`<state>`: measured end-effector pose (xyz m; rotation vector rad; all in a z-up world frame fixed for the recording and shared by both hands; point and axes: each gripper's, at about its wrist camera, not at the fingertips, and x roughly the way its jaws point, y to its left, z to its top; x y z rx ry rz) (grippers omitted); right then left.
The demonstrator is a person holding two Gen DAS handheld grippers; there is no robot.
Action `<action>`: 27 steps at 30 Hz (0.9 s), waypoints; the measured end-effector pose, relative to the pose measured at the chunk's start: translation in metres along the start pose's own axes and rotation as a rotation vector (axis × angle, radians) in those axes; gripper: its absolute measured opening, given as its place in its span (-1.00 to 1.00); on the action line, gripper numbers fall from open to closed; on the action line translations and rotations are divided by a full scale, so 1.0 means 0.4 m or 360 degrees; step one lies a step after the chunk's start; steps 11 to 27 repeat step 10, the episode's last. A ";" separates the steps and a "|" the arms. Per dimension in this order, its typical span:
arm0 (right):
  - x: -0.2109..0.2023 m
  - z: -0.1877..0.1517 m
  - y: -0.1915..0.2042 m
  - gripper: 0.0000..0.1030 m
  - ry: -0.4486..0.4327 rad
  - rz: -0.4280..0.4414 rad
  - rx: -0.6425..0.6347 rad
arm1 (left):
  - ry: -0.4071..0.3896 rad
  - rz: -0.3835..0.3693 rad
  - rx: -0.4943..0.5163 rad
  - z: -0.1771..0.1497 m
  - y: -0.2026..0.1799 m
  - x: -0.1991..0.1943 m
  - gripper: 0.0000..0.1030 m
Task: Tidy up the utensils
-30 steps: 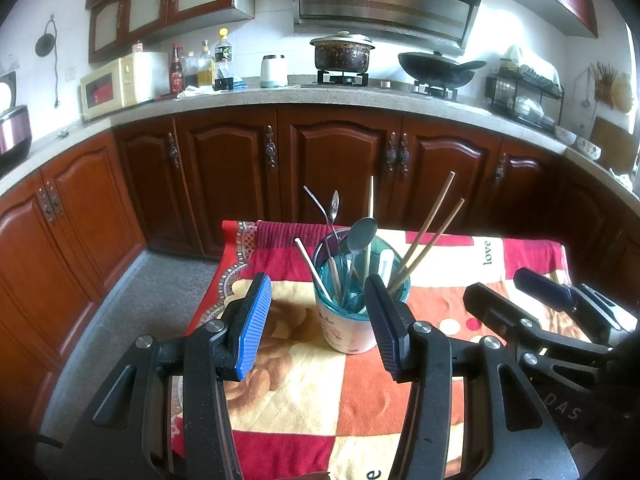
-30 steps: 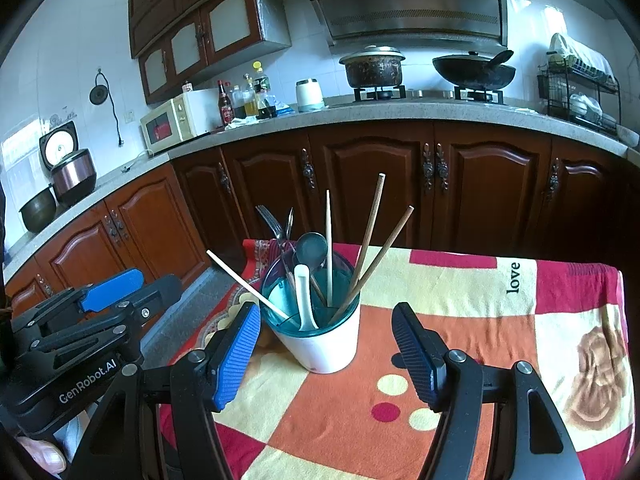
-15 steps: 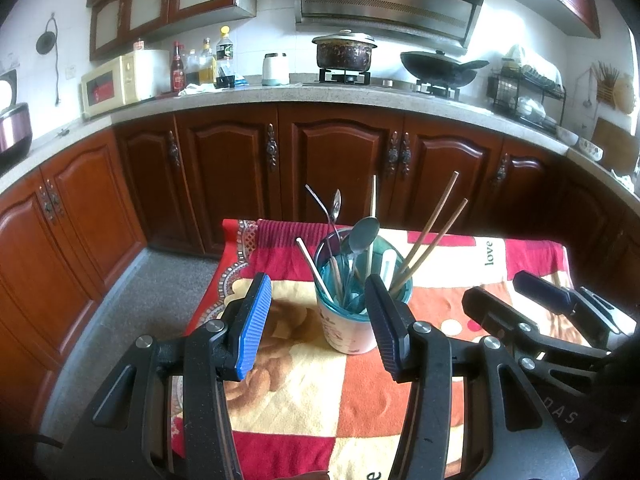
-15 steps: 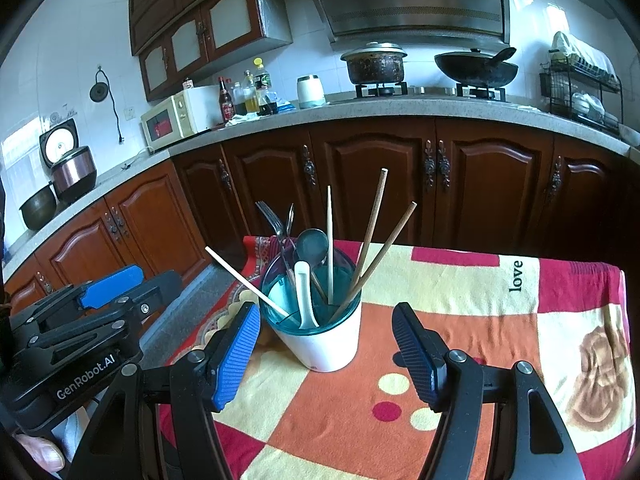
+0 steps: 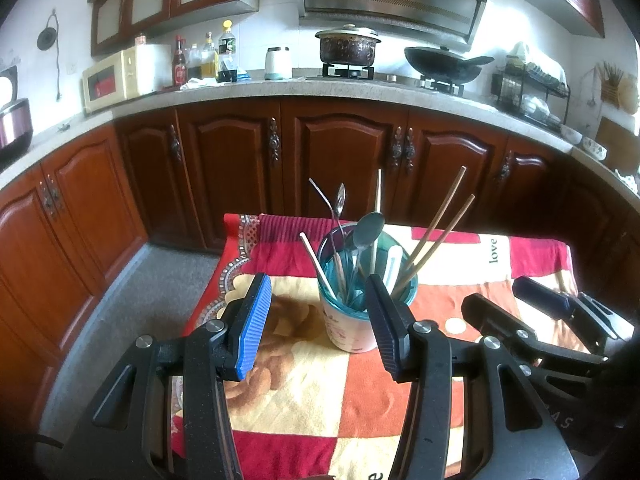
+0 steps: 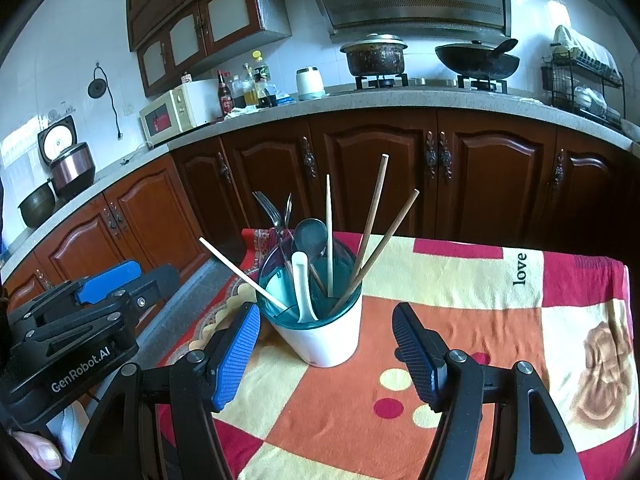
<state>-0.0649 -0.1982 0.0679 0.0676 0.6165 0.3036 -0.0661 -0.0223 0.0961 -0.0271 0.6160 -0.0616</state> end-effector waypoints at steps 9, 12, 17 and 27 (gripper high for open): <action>0.020 -0.013 -0.025 0.29 0.0034 -0.0012 0.0028 | 0.0027 -0.0007 -0.0030 -0.006 0.009 0.026 -0.06; 0.025 -0.016 -0.031 0.29 0.0040 -0.0020 0.0032 | 0.0028 -0.0004 -0.0030 -0.007 0.009 0.028 -0.06; 0.025 -0.016 -0.031 0.29 0.0040 -0.0020 0.0032 | 0.0028 -0.0004 -0.0030 -0.007 0.009 0.028 -0.06; 0.025 -0.016 -0.031 0.29 0.0040 -0.0020 0.0032 | 0.0028 -0.0004 -0.0030 -0.007 0.009 0.028 -0.06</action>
